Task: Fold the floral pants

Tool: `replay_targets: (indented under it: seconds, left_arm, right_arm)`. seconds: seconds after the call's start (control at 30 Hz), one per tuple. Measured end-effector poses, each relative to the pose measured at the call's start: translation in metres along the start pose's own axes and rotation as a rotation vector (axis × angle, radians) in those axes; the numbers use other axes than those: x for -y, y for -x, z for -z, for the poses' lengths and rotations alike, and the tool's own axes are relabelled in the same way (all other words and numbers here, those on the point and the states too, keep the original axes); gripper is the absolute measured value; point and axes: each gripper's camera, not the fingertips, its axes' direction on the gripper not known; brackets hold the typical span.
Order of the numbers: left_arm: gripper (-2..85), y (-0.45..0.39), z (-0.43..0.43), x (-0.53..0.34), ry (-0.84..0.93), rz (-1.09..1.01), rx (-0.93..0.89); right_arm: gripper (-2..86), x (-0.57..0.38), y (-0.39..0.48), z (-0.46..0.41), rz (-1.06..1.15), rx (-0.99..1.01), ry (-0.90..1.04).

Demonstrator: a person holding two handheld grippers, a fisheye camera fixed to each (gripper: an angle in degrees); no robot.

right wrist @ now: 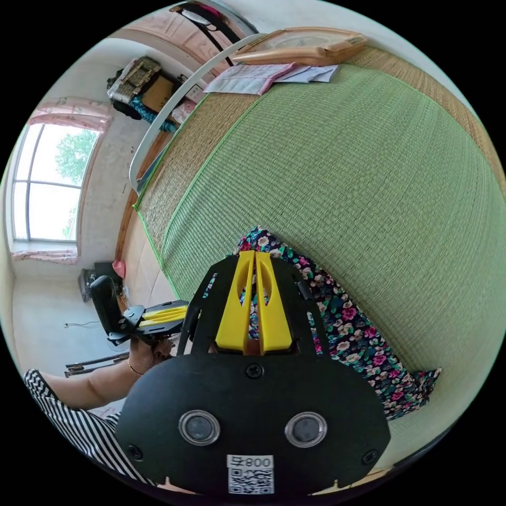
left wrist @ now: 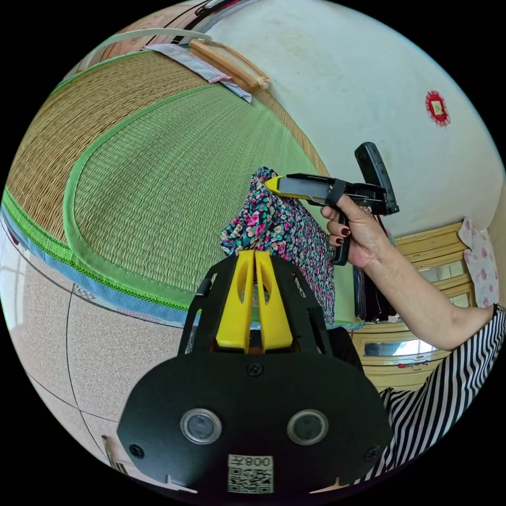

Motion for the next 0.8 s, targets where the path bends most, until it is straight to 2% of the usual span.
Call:
replay_targets:
  seconds: [0.17, 0.3, 0.43, 0.63, 0.73, 0.8]
  left_arm:
    - [0.0, -0.005, 0.005, 0.004, -0.014, -0.002, -0.009]
    - [0.0, -0.01, 0.008, 0.007, -0.017, -0.022, 0.046]
    - [0.1, -0.003, 0.002, 0.01, 0.002, 0.014, 0.03]
    - [0.2, -0.022, 0.003, 0.007, -0.006, -0.061, 0.043]
    - [0.2, -0.023, -0.008, 0.008, 0.034, -0.06, 0.07]
    - [0.2, -0.021, -0.014, 0.011, 0.05, -0.051, 0.079]
  right_arm:
    - [0.0, -0.004, 0.003, -0.006, 0.006, 0.037, 0.035]
    - [0.0, -0.014, 0.008, -0.007, 0.02, -0.028, 0.001]
    - [0.0, -0.028, -0.002, -0.006, -0.015, 0.026, -0.029]
    - [0.1, -0.123, -0.047, 0.05, -0.056, 0.083, -0.214]
    - [0.0, -0.196, -0.098, 0.053, -0.215, 0.01, -0.236]
    - [0.0, -0.245, -0.143, 0.034, -0.361, 0.033, -0.203]
